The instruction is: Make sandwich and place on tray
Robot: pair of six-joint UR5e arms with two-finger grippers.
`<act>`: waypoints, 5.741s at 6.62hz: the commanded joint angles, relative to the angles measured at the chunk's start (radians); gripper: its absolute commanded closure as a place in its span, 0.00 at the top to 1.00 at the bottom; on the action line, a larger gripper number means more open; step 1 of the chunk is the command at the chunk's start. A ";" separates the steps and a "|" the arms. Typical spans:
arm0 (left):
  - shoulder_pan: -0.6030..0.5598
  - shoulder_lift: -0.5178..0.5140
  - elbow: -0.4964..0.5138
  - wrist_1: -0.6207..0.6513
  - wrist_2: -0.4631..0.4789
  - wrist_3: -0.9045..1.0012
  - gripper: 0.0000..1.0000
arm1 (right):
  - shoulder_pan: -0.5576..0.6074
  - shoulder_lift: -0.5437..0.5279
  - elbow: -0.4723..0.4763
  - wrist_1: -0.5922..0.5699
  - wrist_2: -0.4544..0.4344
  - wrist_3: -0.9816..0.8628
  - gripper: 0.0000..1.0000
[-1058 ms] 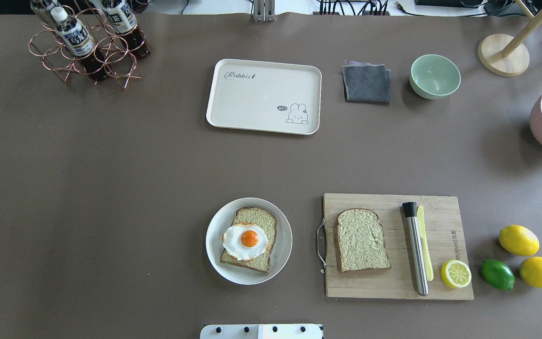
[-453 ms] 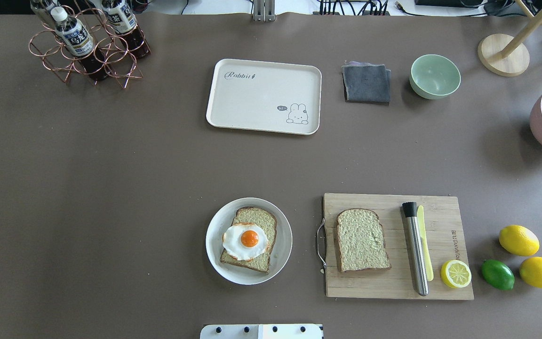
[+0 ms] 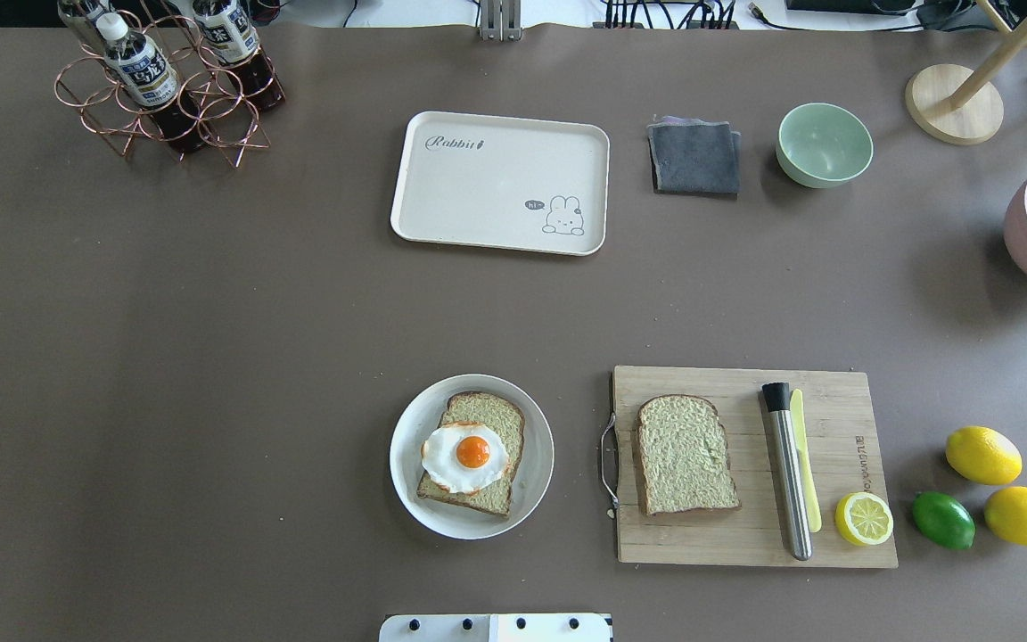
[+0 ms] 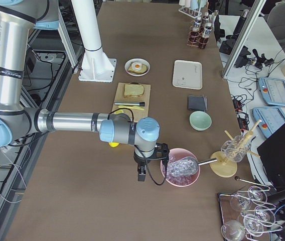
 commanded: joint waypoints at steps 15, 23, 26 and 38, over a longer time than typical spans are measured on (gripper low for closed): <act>0.446 -0.300 -0.069 -0.609 0.114 -0.828 0.99 | -0.344 0.271 0.210 0.124 0.022 0.593 1.00; 0.768 -0.480 -0.332 -0.015 0.498 -0.966 0.98 | -0.989 0.086 0.329 0.682 -0.407 1.480 0.98; 0.768 -0.492 -0.330 -0.015 0.499 -0.962 0.98 | -1.172 0.083 0.330 0.678 -0.573 1.528 0.93; 0.768 -0.492 -0.332 -0.015 0.499 -0.958 0.98 | -1.370 0.102 0.307 0.611 -0.724 1.543 0.03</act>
